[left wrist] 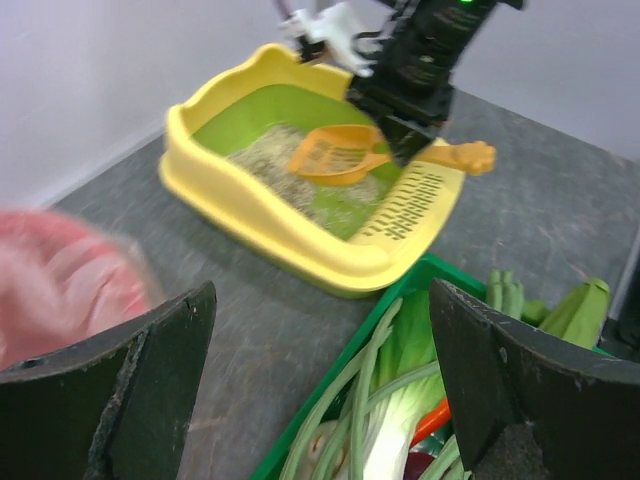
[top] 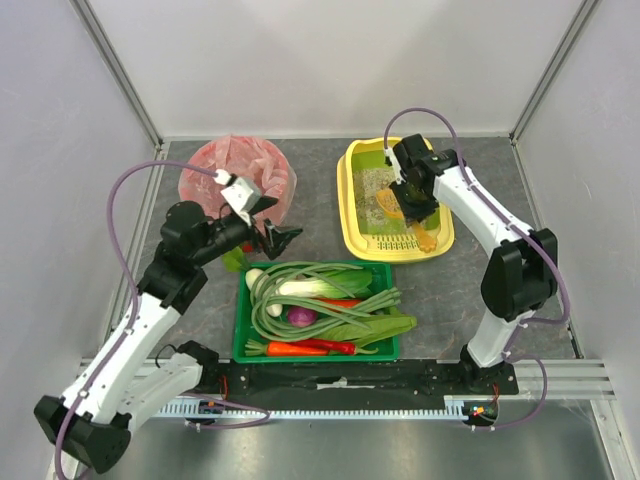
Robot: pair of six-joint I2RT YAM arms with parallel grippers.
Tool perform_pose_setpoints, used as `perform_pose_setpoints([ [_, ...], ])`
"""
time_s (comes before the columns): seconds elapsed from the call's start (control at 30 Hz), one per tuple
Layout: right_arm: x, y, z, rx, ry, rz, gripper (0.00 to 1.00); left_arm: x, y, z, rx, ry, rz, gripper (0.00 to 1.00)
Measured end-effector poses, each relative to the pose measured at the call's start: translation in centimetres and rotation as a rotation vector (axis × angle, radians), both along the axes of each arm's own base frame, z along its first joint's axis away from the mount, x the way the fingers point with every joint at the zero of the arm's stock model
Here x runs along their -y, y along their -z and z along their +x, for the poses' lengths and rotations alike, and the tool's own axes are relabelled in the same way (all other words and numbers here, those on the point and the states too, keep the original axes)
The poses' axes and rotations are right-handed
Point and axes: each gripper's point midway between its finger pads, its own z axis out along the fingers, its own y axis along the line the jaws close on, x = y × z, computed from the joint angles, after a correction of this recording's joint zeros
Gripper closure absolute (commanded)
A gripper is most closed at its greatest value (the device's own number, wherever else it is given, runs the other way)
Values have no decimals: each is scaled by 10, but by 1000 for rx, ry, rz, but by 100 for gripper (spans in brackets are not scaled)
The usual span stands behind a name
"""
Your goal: Clean the litter box
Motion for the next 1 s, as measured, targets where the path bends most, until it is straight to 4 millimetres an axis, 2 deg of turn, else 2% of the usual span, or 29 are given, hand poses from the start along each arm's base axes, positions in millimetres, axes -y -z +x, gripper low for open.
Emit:
perform_pose_setpoints([
  [0.17, -6, 1, -9, 12, -17, 53, 100, 46, 10, -3, 63, 195, 54, 7],
  [0.33, -6, -2, -26, 22, -31, 94, 100, 93, 29, 10, 149, 329, 113, 9],
  [0.4, -9, -9, -33, 36, -41, 124, 100, 118, 35, 14, 208, 382, 144, 15],
  [0.57, -15, -22, -38, 72, -63, 184, 100, 177, 47, 34, 398, 467, 207, 15],
  [0.8, -19, -25, -46, 74, -78, 220, 100, 210, 86, 67, 491, 498, 297, 20],
  [1.0, -20, -40, -52, 115, -88, 247, 100, 222, 84, 77, 563, 524, 330, 28],
])
